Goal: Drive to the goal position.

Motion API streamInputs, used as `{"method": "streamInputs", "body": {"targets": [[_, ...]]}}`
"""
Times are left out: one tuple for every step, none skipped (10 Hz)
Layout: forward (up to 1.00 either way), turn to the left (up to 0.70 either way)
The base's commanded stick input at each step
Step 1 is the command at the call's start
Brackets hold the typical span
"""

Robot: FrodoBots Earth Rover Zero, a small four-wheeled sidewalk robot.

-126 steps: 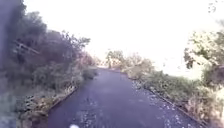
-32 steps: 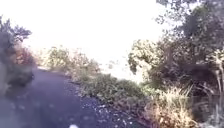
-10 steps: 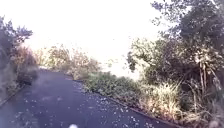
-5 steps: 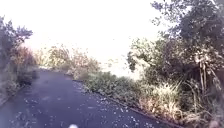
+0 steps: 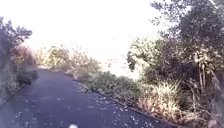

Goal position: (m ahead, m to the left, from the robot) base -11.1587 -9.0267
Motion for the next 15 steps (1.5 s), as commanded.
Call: {"method": "streamInputs", "body": {"targets": [[-0.5, 0.5], [-0.5, 0.49], [-0.45, 0.43], [-0.23, 0.22], [0.0, 0.0], [0.01, 0.0], [0.03, 0.0], [0.03, 0.0], [0.03, 0.0], [0.02, 0.0], [0.01, 0.0], [0.0, 0.0], [0.0, 0.0], [0.04, -0.06], [0.19, -0.25]]}}
